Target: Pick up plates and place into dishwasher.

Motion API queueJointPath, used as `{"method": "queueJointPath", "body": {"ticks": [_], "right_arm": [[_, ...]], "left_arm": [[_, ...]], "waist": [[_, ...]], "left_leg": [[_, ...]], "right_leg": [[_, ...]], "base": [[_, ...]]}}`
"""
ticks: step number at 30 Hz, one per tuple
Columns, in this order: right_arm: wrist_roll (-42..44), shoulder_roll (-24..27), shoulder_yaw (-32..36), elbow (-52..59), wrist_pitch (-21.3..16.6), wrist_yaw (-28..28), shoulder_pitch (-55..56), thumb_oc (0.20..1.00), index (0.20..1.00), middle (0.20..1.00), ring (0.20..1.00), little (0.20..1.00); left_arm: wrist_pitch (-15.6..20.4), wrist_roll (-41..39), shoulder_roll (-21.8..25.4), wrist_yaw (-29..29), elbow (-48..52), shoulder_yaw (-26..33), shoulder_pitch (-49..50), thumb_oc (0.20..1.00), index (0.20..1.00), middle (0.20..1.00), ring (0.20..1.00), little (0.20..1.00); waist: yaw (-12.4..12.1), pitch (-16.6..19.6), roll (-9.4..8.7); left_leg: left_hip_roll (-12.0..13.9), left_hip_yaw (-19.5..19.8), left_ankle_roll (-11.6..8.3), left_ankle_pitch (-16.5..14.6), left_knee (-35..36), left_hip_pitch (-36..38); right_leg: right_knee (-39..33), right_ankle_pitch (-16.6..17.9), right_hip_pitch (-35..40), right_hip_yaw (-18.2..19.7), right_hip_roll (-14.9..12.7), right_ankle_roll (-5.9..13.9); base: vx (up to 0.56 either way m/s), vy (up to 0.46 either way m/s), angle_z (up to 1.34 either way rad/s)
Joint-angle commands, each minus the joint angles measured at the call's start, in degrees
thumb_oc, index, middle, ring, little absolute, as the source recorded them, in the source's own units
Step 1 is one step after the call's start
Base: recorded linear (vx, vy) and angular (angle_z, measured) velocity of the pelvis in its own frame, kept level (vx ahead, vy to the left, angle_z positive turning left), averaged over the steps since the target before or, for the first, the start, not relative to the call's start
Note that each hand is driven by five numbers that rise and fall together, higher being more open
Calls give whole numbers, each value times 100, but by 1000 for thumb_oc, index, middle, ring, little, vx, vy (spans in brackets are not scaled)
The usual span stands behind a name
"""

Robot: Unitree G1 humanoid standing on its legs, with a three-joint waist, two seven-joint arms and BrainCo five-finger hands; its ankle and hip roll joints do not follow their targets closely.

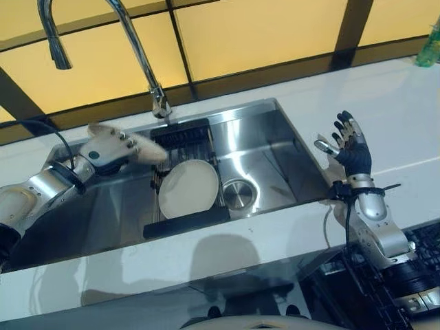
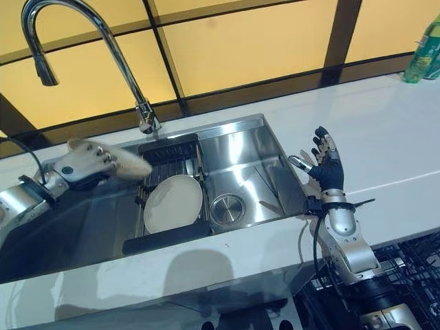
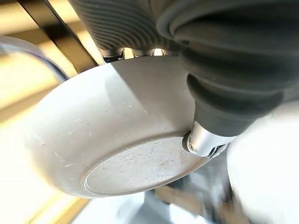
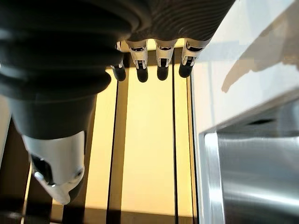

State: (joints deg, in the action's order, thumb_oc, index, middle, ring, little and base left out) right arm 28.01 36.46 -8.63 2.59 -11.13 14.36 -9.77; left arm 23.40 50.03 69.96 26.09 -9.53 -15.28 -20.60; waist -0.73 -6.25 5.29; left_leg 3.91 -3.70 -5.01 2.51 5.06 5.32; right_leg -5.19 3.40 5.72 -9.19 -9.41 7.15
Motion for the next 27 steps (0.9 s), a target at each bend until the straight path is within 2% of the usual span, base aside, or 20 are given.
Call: {"method": "queueJointPath", "body": {"ticks": [1,4,7,11,14,18,27], "right_arm": [[-427,28,256,477,-564,-352,-235,1000,1000,1000,1000,1000],[-654,45,251,609,-606,-509,-376,1000,1000,1000,1000,1000],[-746,97,267,717,-646,-677,-462,1000,1000,1000,1000,1000],[-956,145,176,860,-733,-1118,-563,1000,1000,1000,1000,1000],[-1055,258,-9,1113,-669,-1686,-765,1000,1000,1000,1000,1000],[-1049,532,-293,1290,-586,-2099,-1108,1000,1000,1000,1000,1000],[-1125,784,-562,1585,-560,-2521,-1449,1000,1000,1000,1000,1000]], "left_arm": [[278,-1078,-54,129,472,742,-65,200,200,200,200,200],[582,-1585,-576,-341,918,949,65,200,200,200,200,200],[650,-2294,-869,-900,1211,1019,64,200,200,200,200,200],[579,-3411,-1231,-1736,1559,1016,17,200,200,200,200,200],[394,-4128,-1671,-2547,1928,940,-35,200,200,200,200,200],[265,-4543,-1847,-2981,2131,729,-171,200,200,200,200,200],[2,-5235,-2014,-3489,2278,458,-286,200,200,200,200,200]], "waist": [[-161,455,-258],[-199,509,-362],[-197,543,-435],[-198,571,-498],[-203,585,-547],[-183,612,-604],[-103,615,-645]], "left_leg": [[55,50,3,-411,-100,-138],[76,87,-3,-427,-89,-117],[82,78,2,-375,-95,-145],[102,68,4,-389,-89,-118],[117,57,4,-403,-94,-90],[128,31,-4,-421,-95,-58],[147,-53,2,-464,-117,7]], "right_leg": [[400,-321,-89,-273,-589,409],[384,-341,-51,-299,-542,398],[384,-293,-84,-277,-512,386],[375,-298,-75,-239,-479,387],[370,-315,-50,-221,-444,381],[343,-321,-27,-173,-406,370],[284,-307,6,-28,-359,359]], "base": [[-12,-30,8],[-20,-28,11],[-35,-13,-1],[-15,-6,0],[-10,-10,-1],[-11,-13,-2],[-14,-16,-9]]}}
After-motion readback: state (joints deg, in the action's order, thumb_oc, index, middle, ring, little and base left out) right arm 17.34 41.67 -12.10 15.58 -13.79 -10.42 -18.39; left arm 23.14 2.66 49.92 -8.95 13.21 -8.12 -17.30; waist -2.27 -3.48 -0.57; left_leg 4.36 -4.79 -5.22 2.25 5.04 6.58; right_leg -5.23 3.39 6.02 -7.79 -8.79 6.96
